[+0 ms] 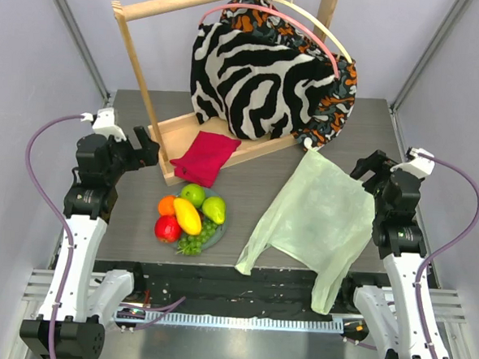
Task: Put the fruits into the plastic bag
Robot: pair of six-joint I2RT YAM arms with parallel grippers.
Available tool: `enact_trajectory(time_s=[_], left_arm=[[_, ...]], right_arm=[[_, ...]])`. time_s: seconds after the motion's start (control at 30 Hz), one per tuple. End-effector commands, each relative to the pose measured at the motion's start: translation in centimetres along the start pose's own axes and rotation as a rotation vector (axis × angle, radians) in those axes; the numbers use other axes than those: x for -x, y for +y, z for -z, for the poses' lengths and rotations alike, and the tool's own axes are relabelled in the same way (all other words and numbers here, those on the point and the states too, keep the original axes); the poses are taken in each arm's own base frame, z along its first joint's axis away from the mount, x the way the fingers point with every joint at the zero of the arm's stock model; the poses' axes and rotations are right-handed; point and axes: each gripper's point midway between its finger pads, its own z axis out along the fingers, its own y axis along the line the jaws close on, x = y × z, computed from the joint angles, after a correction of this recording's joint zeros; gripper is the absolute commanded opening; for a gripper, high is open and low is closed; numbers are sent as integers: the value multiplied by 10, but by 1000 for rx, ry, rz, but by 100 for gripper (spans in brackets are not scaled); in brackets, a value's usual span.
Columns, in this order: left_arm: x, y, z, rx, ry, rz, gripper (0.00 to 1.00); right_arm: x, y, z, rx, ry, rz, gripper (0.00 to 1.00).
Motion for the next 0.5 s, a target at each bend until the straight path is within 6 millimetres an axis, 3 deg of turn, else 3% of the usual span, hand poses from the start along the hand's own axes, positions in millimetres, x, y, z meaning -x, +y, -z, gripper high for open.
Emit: enact_trajectory(time_s=[0.0, 0.2, 0.43, 0.47], left_arm=[[15, -14, 4, -77, -67, -31, 100], [19, -15, 7, -84, -97, -52, 100], [28, -41, 10, -230, -114, -128, 100], [27, -53, 11, -274, -110, -140, 100]], right_arm=[[23, 5, 5, 7, -63, -24, 92], [28, 13, 8, 36, -60, -32, 90], [42, 41, 19, 150, -20, -70, 84], [42, 42, 19, 157, -11, -73, 84]])
